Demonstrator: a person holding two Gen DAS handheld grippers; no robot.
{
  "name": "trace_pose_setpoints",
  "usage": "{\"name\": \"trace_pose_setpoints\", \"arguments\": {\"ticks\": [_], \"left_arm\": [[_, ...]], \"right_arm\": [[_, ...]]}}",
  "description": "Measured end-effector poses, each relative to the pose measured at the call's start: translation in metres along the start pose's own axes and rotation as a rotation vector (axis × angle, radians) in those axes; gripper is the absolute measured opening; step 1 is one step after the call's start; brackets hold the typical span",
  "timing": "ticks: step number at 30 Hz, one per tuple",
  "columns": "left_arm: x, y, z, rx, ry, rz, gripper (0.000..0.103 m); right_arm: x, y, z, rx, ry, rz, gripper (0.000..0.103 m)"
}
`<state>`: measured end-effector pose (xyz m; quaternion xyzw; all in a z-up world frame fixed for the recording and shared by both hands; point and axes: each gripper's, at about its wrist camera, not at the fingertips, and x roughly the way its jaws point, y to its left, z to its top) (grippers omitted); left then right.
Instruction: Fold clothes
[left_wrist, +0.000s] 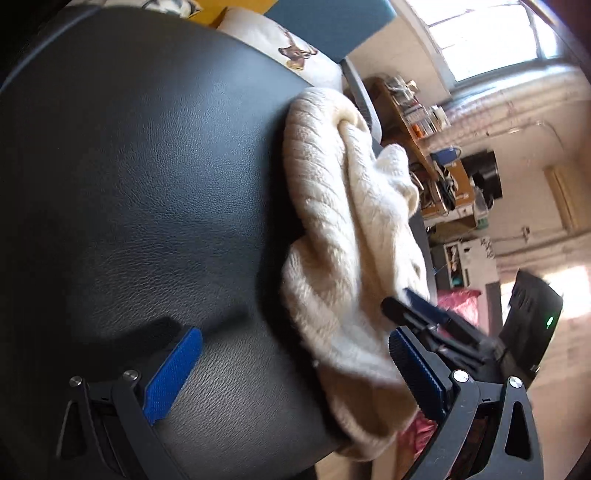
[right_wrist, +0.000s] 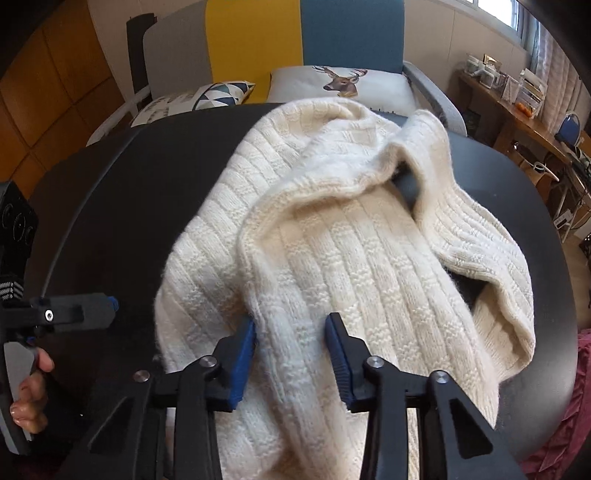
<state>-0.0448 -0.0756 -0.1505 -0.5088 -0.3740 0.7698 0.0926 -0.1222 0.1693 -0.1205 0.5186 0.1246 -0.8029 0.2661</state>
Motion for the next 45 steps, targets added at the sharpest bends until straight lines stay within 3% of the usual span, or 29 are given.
{"name": "trace_pose_setpoints", "arguments": {"ticks": [1,2,7,12,16,20,22,23,24,29,31,33,38,42,45], "left_arm": [[0.003,-0.001,0.001,-0.002,0.007,0.003,0.102],[0.005,-0.001,0.002,-0.01,0.015,0.001,0.102],[0.012,0.009,-0.001,-0.095,0.048,-0.044,0.102],[0.005,0.02,-0.008,-0.195,0.052,-0.086,0.102],[0.006,0.014,-0.011,-0.2,0.051,-0.087,0.102],[0.023,0.003,-0.004,-0.255,0.076,-0.178,0.101],[0.035,-0.004,-0.004,-0.273,0.095,-0.202,0.094],[0.04,-0.005,-0.005,-0.282,0.111,-0.209,0.08],[0.046,-0.005,-0.007,-0.294,0.129,-0.218,0.061],[0.055,0.003,-0.019,-0.341,0.172,-0.226,0.048],[0.052,0.005,-0.02,-0.333,0.172,-0.206,0.037],[0.048,0.004,-0.018,-0.306,0.164,-0.176,0.013],[0.008,-0.012,-0.01,-0.202,0.048,-0.143,0.009],[-0.057,-0.039,0.013,-0.052,-0.107,-0.124,0.006],[-0.103,-0.047,0.035,0.02,-0.181,-0.118,0.006]], "right_arm": [[-0.001,-0.002,-0.001,0.007,0.0,-0.006,0.024],[-0.002,-0.005,-0.003,0.014,-0.002,-0.01,0.02],[-0.015,-0.009,-0.007,0.005,-0.046,-0.043,0.009],[-0.022,-0.015,-0.005,0.026,-0.089,-0.051,0.008],[-0.021,-0.026,-0.005,0.068,-0.091,-0.028,0.008],[-0.024,-0.033,-0.008,0.088,-0.1,-0.017,0.008],[-0.024,-0.039,-0.011,0.099,-0.098,-0.028,0.008],[-0.024,-0.042,-0.012,0.104,-0.097,-0.036,0.008],[-0.024,-0.045,-0.013,0.11,-0.096,-0.042,0.008],[-0.022,-0.055,-0.016,0.122,-0.089,-0.064,0.008],[-0.019,-0.055,-0.016,0.109,-0.085,-0.097,0.008],[-0.016,-0.056,-0.016,0.098,-0.084,-0.131,0.008],[-0.026,-0.063,-0.011,0.133,-0.111,-0.171,0.006],[-0.054,-0.069,-0.008,0.188,-0.169,-0.128,0.006],[-0.072,-0.072,-0.009,0.225,-0.206,-0.123,0.006]]}}
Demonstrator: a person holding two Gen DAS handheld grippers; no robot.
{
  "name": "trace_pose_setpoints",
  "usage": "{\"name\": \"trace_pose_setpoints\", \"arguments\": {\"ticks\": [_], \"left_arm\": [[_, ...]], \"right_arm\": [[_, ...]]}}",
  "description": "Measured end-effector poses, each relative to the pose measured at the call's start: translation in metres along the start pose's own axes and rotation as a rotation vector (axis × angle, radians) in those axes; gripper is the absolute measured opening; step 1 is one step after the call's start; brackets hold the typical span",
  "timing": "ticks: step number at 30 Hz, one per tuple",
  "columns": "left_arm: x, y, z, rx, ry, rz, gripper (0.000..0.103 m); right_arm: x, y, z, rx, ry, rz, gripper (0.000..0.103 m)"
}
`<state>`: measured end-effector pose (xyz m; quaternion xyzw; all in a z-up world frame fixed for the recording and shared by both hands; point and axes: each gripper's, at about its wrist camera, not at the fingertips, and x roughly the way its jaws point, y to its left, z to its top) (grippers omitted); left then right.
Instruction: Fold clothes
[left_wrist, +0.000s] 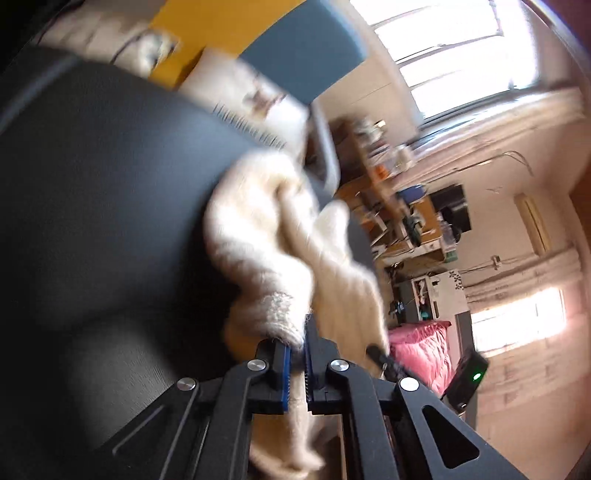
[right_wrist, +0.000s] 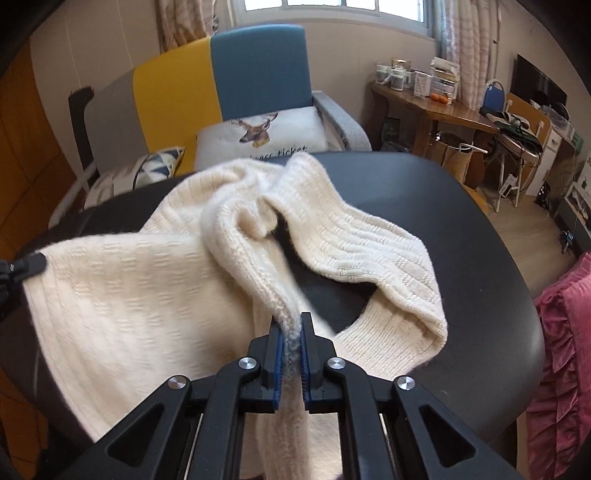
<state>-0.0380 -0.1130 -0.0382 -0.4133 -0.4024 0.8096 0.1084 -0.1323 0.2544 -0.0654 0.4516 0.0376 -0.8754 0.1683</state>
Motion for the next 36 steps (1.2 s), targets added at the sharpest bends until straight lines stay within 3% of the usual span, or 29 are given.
{"name": "trace_pose_setpoints", "arguments": {"ticks": [3,6,10,12,14,16,18,19,21,24,29,31,33,36], "left_arm": [[-0.029,-0.005,0.017,0.07,-0.057,0.036,0.006],[-0.035,-0.011,0.025,0.14,-0.057,0.078,0.006],[-0.003,-0.021,0.021,0.231,0.083,0.162,0.006],[0.008,-0.011,0.015,0.219,0.133,0.18,0.007],[0.004,0.013,0.007,0.15,0.171,0.147,0.012],[-0.002,0.036,0.001,0.086,0.196,0.12,0.016],[-0.02,0.058,0.001,0.047,0.16,0.127,0.017],[-0.029,0.069,0.0,0.029,0.144,0.134,0.018],[-0.045,0.089,-0.004,0.001,0.117,0.162,0.02],[-0.058,0.116,-0.019,-0.011,0.072,0.223,0.02],[-0.063,0.14,-0.05,0.072,0.026,0.378,0.02],[-0.072,0.15,-0.061,0.077,0.023,0.379,0.025],[-0.079,0.162,-0.069,0.053,0.028,0.376,0.037],[-0.084,0.174,-0.077,0.006,0.032,0.341,0.039]], "right_arm": [[-0.009,-0.014,-0.004,0.055,-0.018,-0.038,0.006],[-0.005,-0.046,-0.016,0.161,0.008,-0.1,0.006],[0.014,-0.083,-0.044,0.273,0.088,-0.138,0.006],[0.02,-0.097,-0.057,0.352,0.121,-0.135,0.009],[0.023,-0.11,-0.068,0.444,0.142,-0.134,0.014],[0.011,-0.118,-0.069,0.512,0.107,-0.156,0.017],[-0.012,-0.107,-0.061,0.479,0.019,-0.219,0.024],[-0.024,-0.093,-0.055,0.439,-0.033,-0.205,0.024],[-0.04,-0.057,-0.045,0.343,-0.084,-0.098,0.027],[-0.044,0.031,-0.041,0.093,-0.062,0.109,0.028],[-0.023,0.193,-0.054,-0.284,0.036,0.316,0.029],[-0.017,0.245,-0.056,-0.414,0.035,0.303,0.031],[-0.011,0.284,-0.06,-0.532,0.025,0.264,0.036],[0.006,0.315,-0.066,-0.644,0.02,0.149,0.047]]}}
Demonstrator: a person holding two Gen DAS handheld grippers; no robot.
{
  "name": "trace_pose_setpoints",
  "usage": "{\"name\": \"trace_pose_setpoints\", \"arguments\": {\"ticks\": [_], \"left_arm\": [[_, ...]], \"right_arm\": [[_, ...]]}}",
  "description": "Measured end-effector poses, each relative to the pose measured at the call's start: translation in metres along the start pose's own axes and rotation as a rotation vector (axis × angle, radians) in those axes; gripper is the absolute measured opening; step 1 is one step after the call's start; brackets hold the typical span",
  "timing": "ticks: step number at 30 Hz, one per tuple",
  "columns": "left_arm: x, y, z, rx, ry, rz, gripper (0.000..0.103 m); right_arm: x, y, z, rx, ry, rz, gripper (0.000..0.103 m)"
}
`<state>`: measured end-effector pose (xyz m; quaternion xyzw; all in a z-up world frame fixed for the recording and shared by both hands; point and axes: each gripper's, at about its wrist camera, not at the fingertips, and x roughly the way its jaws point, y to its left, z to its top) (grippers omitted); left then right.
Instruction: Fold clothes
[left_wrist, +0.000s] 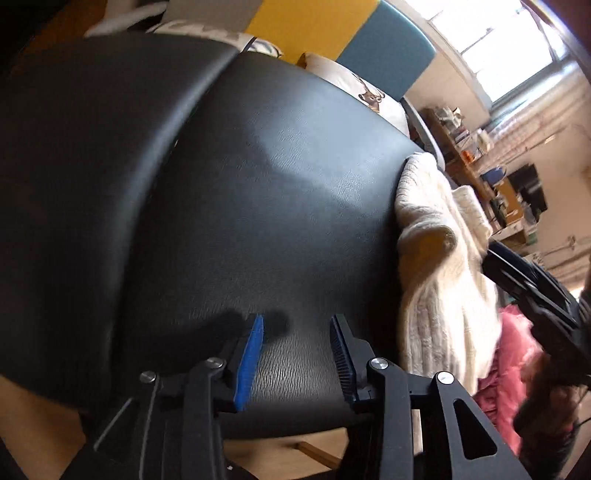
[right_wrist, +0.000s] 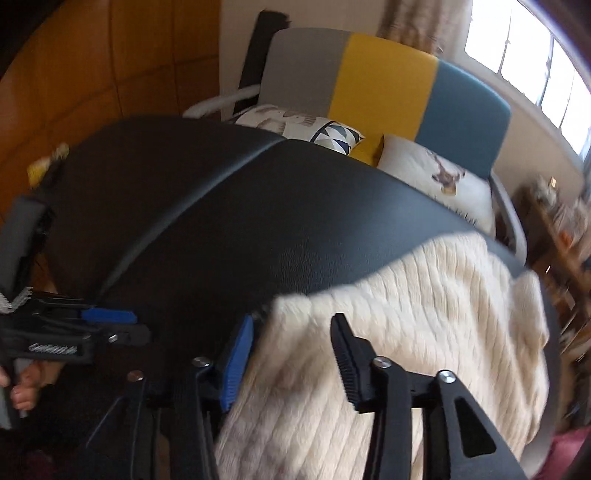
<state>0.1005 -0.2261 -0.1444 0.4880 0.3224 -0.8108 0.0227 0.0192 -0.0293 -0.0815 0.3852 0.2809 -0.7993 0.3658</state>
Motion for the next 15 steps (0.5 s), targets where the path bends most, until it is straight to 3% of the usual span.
{"name": "trace_pose_setpoints", "arguments": {"ticks": [4,6,7,9,15], "left_arm": [[-0.003,0.006,-0.006,-0.021,-0.001,-0.016,0.039],[-0.005,0.005,-0.008,-0.014,0.005,-0.023,0.042],[-0.004,0.005,-0.008,-0.012,0.008,-0.032,0.042],[-0.003,0.003,-0.006,-0.013,0.017,-0.047,0.045],[0.004,-0.013,-0.001,0.009,0.036,-0.078,0.047]], "right_arm": [[0.032,0.011,0.005,-0.063,0.078,-0.163,0.046],[0.045,0.006,-0.001,-0.061,0.125,-0.221,0.032],[0.05,0.002,-0.004,-0.046,0.142,-0.224,0.008],[0.048,-0.016,-0.012,0.054,0.143,-0.125,0.008],[0.001,-0.087,-0.033,0.261,0.048,-0.124,0.008]]}}
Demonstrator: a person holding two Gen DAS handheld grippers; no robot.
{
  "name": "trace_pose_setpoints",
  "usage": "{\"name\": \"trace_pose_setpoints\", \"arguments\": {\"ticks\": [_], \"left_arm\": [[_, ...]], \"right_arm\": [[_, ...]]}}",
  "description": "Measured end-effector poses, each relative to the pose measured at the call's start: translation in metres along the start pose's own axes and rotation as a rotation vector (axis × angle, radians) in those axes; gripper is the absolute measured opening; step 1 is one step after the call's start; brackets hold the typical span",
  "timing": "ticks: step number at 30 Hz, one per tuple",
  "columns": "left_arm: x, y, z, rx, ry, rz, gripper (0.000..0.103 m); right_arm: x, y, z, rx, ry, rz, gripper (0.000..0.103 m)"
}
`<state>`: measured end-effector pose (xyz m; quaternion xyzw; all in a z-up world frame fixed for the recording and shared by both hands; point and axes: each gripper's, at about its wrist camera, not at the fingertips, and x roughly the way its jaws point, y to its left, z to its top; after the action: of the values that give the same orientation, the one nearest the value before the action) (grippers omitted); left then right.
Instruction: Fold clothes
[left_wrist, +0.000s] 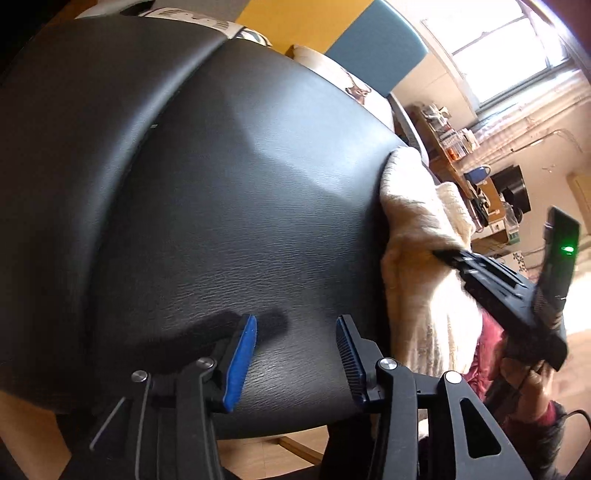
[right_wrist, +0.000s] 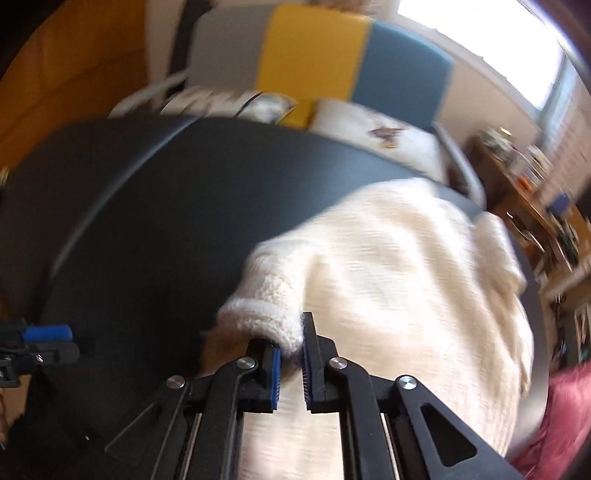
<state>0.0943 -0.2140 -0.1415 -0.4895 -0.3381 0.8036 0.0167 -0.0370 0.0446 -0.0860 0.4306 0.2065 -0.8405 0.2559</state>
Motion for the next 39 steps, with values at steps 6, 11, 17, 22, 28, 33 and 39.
{"name": "trace_pose_setpoints", "arguments": {"ticks": [6,11,17,22,28,33,39], "left_arm": [[0.018,-0.03,0.005,0.051,0.031,-0.026,0.05],[0.046,-0.075,0.005,0.136,0.103,-0.075,0.05],[0.081,-0.121,-0.01,0.232,0.213,-0.146,0.052],[0.093,-0.13,-0.029,0.235,0.32,-0.232,0.055],[0.096,-0.131,-0.046,0.268,0.339,-0.211,0.055],[0.096,-0.135,-0.048,0.328,0.294,-0.149,0.012],[0.045,-0.122,-0.02,0.315,0.12,-0.118,0.01]], "right_arm": [[-0.027,-0.108,-0.039,0.243,-0.004,-0.102,0.008],[-0.01,-0.164,-0.099,0.437,0.085,-0.075,0.008],[0.014,-0.167,-0.126,0.548,0.116,-0.008,0.009],[0.016,-0.17,-0.13,0.578,0.1,0.019,0.011],[0.015,-0.166,-0.132,0.546,0.092,0.008,0.014],[0.018,-0.172,-0.129,0.581,0.082,0.039,0.016],[0.002,-0.159,-0.115,0.552,0.034,0.083,0.017]]}}
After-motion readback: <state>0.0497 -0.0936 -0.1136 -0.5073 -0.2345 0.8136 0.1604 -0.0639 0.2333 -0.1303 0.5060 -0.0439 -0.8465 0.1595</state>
